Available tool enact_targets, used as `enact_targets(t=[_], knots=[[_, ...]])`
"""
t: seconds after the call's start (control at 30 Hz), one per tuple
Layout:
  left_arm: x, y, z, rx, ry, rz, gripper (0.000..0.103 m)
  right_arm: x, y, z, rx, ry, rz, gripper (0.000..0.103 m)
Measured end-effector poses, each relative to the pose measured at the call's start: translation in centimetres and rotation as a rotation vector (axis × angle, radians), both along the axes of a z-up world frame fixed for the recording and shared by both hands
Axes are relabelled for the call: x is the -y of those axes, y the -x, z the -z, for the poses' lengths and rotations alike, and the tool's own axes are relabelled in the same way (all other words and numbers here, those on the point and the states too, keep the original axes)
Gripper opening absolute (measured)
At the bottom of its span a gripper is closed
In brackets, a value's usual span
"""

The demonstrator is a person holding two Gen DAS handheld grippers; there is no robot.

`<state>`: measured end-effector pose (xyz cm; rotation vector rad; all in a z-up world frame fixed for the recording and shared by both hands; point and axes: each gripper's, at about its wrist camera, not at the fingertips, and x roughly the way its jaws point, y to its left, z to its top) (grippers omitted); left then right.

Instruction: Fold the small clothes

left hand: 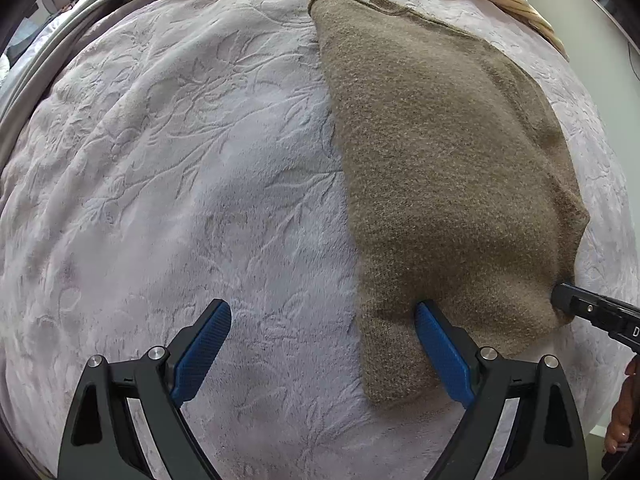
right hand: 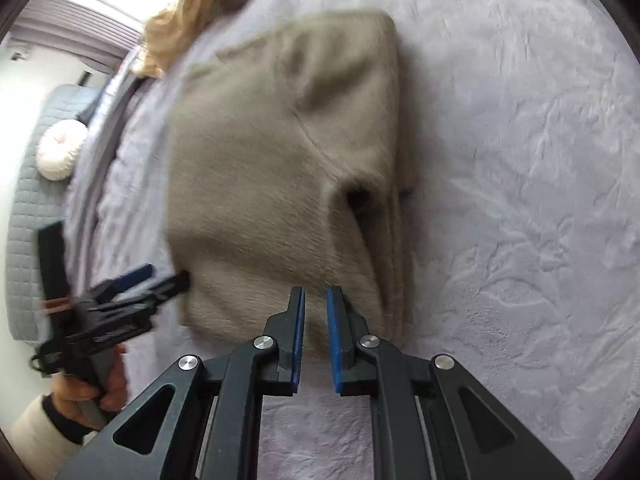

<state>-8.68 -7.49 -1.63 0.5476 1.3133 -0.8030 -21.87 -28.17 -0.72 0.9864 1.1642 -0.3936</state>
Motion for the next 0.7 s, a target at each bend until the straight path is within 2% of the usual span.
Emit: enact_targets(t=[0.13,0.7], knots=[[-0.2,0.0,-0.1,0.001,0.0,0.002,0.094,0.4,1.3,0.4,0.037,-0.047,0.056,0.01],[0.5,0.1,0.2,0.011,-0.009,0.009,0.094,0.6,1.8,0.3,0.039,-0.058,0.053,0.012]])
